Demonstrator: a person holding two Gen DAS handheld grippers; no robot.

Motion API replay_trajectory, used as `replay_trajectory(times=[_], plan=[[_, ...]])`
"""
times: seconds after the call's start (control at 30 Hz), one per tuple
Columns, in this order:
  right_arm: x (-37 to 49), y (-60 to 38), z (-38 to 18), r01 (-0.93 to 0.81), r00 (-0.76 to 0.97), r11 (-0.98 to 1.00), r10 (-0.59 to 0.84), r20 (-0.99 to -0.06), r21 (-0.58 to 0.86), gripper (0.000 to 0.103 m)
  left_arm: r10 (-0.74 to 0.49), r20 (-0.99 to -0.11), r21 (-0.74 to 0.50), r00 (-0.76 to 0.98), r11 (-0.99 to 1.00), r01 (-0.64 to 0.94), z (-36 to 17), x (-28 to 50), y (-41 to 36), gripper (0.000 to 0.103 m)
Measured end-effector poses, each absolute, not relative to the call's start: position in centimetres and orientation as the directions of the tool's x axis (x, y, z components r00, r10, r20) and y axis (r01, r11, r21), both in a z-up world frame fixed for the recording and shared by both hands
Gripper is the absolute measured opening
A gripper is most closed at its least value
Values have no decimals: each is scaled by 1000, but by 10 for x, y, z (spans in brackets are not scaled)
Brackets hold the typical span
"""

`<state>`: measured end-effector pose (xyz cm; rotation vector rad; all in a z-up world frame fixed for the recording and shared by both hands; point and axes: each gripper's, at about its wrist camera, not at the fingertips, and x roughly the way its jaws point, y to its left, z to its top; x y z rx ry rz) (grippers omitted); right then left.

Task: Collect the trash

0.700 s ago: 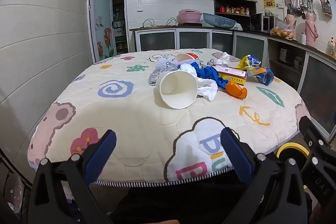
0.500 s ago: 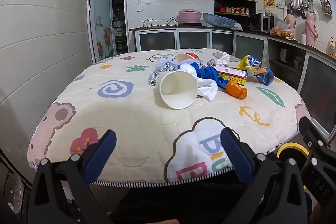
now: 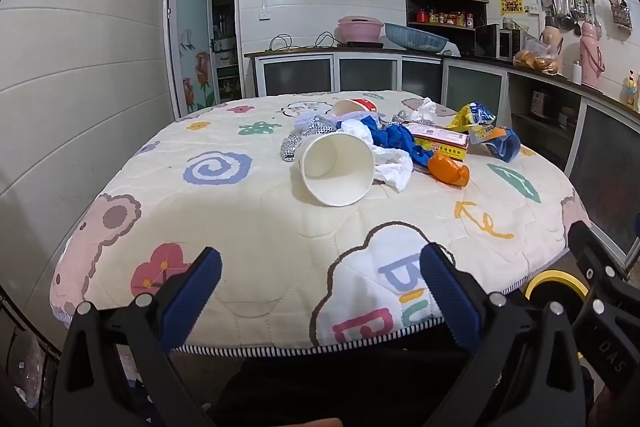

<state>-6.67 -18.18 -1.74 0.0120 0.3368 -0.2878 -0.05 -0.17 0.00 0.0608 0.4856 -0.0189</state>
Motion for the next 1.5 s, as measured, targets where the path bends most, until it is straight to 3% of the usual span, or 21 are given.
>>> replay_trajectory(times=[1.5], plan=[[-66, -183, -19, 281, 901, 959, -276, -333, -35, 95, -15, -479, 51, 878, 998, 45, -6, 0, -5, 96]])
